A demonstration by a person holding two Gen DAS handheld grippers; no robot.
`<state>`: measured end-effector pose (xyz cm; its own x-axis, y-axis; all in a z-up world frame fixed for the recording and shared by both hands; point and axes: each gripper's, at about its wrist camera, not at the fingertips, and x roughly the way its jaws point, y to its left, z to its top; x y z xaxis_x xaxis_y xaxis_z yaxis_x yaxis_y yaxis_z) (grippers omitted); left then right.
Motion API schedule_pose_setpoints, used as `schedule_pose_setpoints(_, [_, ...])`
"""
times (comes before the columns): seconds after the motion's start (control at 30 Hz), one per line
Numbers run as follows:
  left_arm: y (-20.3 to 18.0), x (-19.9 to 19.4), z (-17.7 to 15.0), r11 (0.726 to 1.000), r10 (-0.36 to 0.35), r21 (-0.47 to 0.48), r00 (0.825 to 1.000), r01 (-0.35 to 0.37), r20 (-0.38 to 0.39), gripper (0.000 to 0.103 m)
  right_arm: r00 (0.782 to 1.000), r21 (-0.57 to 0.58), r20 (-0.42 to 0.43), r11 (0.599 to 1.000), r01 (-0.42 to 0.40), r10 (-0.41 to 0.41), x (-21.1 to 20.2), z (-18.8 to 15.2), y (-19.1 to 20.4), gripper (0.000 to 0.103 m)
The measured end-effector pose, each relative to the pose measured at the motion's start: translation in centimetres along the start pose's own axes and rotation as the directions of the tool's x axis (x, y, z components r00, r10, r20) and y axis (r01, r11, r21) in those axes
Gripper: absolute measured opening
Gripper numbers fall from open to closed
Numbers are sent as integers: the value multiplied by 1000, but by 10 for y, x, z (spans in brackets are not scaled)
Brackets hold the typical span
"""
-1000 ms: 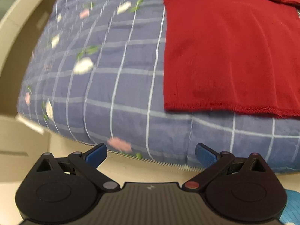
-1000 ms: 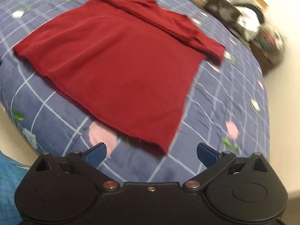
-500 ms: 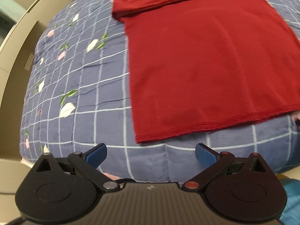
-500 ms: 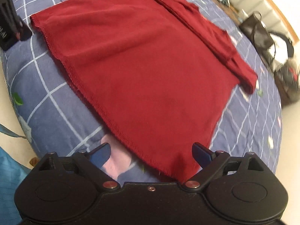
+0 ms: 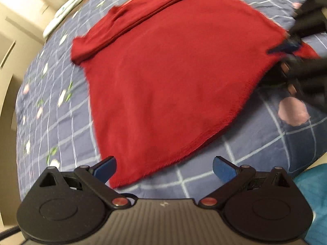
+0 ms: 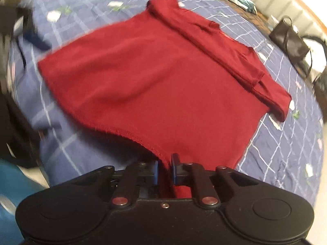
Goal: Fold small clothes
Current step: 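Pinch the shirt hem with the right gripper while the left gripper pinches the hem too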
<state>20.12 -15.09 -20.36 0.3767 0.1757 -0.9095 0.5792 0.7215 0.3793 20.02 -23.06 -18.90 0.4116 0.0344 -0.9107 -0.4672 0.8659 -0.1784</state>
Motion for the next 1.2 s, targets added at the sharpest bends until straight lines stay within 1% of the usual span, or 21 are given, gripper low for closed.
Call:
schedule_pose_setpoints(0.03, [-3, 2, 3, 1000, 3, 18, 1000, -3, 11, 102, 999, 48, -4, 998, -38, 39, -1, 7, -10, 12])
schedule_pose_setpoints(0.13, [-10, 13, 12, 997, 20, 71, 999, -22, 36, 102, 993, 169, -11, 979, -113, 116, -2, 22, -33, 10])
schedule_pose_setpoints(0.23, [-15, 24, 20, 994, 25, 109, 999, -29, 38, 101, 986, 251, -17, 955, -156, 166, -5, 33, -52, 9])
schedule_pose_setpoints(0.3, [-14, 29, 25, 993, 18, 113, 999, -23, 39, 101, 983, 291, -20, 942, -166, 180, -5, 38, -63, 8])
schedule_pose_setpoints(0.37, [-11, 35, 27, 994, 9, 104, 999, -13, 40, 98, 981, 324, -23, 930, -175, 193, -4, 42, -73, 8])
schedule_pose_setpoints(0.4, [-7, 37, 28, 995, 12, 101, 999, -16, 40, 97, 980, 335, -25, 926, -177, 197, -3, 44, -77, 8])
schedule_pose_setpoints(0.43, [-5, 39, 29, 995, 27, 96, 999, -30, 41, 93, 980, 340, -25, 923, -179, 199, -2, 46, -80, 8])
schedule_pose_setpoints(0.5, [1, 42, 29, 993, 76, 89, 996, -79, 41, 87, 978, 342, -27, 922, -184, 206, -1, 48, -85, 8])
schedule_pose_setpoints(0.57, [12, 47, 28, 990, 114, 82, 993, -117, 38, 77, 977, 338, -28, 922, -190, 212, -1, 50, -87, 8])
schedule_pose_setpoints(0.73, [42, 55, 25, 979, 188, 71, 981, -191, 48, 65, 975, 341, -33, 919, -196, 220, 0, 52, -88, 8])
schedule_pose_setpoints(0.8, [55, 57, 24, 977, 200, 69, 978, -204, 53, 65, 973, 346, -35, 916, -202, 227, 2, 52, -89, 8])
schedule_pose_setpoints(0.9, [73, 59, 23, 978, 199, 49, 978, -202, 56, 63, 971, 351, -42, 914, -206, 235, 3, 52, -87, 8])
schedule_pose_setpoints(0.93, [79, 58, 23, 980, 190, 41, 980, -193, 59, 58, 971, 352, -44, 913, -206, 236, 3, 51, -87, 8])
schedule_pose_setpoints(0.97, [82, 56, 24, 984, 174, 37, 983, -176, 64, 50, 971, 353, -44, 913, -206, 236, 2, 51, -86, 8])
schedule_pose_setpoints(1.0, [86, 54, 24, 987, 151, 38, 986, -154, 76, 45, 971, 353, -43, 912, -207, 237, 1, 51, -85, 8])
schedule_pose_setpoints(1.03, [88, 51, 23, 990, 130, 44, 988, -134, 86, 32, 970, 355, -41, 912, -208, 238, 0, 51, -85, 8])
schedule_pose_setpoints(1.07, [90, 48, 22, 992, 111, 53, 989, -116, 93, 23, 971, 356, -40, 911, -208, 237, -1, 51, -84, 8])
schedule_pose_setpoints(1.1, [91, 46, 22, 993, 95, 59, 991, -101, 98, 18, 971, 354, -38, 912, -208, 237, -3, 51, -84, 8])
schedule_pose_setpoints(1.13, [88, 40, 21, 995, 79, 58, 992, -85, 103, 12, 971, 349, -37, 914, -209, 236, -4, 51, -84, 8])
schedule_pose_setpoints(1.17, [87, 34, 19, 996, 68, 52, 992, -74, 108, 8, 972, 342, -38, 917, -206, 233, -6, 51, -83, 8])
schedule_pose_setpoints(1.2, [87, 31, 19, 997, 61, 44, 992, -66, 115, 7, 973, 335, -39, 920, -204, 229, -8, 50, -82, 8])
